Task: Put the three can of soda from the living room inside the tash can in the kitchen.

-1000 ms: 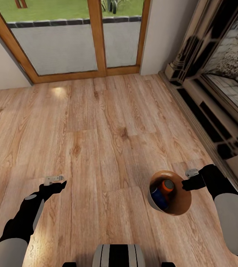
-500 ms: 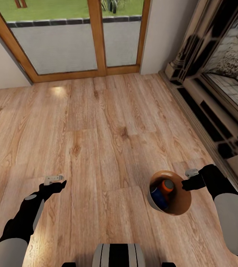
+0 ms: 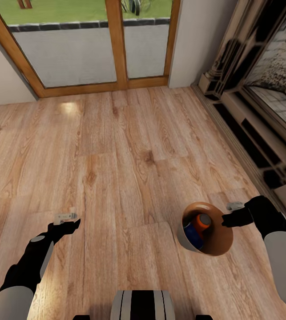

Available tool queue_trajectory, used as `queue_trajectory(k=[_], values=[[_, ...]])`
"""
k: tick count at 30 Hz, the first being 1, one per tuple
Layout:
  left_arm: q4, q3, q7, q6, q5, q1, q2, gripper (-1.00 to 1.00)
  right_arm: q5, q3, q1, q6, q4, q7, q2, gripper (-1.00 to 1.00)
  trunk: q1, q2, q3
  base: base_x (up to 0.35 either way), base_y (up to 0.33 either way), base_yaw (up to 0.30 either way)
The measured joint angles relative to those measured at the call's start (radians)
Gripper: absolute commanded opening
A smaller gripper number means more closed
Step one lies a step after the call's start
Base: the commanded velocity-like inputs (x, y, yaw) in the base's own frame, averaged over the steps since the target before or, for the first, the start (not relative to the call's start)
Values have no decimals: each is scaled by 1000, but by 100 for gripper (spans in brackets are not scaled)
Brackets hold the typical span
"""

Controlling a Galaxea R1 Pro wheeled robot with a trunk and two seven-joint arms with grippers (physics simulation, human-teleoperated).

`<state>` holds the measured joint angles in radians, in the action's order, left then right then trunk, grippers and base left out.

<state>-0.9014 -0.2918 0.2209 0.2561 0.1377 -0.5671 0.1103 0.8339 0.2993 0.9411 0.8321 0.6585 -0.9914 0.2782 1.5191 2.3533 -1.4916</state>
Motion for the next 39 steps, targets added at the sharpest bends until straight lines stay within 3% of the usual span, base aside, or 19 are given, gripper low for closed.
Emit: queue_trajectory(k=[14, 15, 16, 17, 39], values=[[0, 0, 0, -1, -6, 0, -1, 100, 7, 0, -9, -1, 23, 3, -8, -100, 0, 0, 0, 0, 0, 0], [0, 0, 0, -1, -6, 0, -1, 100, 8, 2, -10, 0, 23, 1, -8, 100, 0, 0, 0, 0, 0, 0], [1, 0, 0, -1, -6, -1, -1, 100, 16, 3, -11, -19, -17, 69, -38, 100, 1, 0, 0, 0, 0, 0], [1, 0, 0, -1, -6, 0, -1, 100, 12, 3, -11, -19, -20, 71, -39, 100, 0, 0, 0, 0, 0, 0], [1, 0, 0, -1, -6, 0, -1, 100, 10, 4, -12, -18, -20, 71, -39, 100, 0, 0, 0, 0, 0, 0]])
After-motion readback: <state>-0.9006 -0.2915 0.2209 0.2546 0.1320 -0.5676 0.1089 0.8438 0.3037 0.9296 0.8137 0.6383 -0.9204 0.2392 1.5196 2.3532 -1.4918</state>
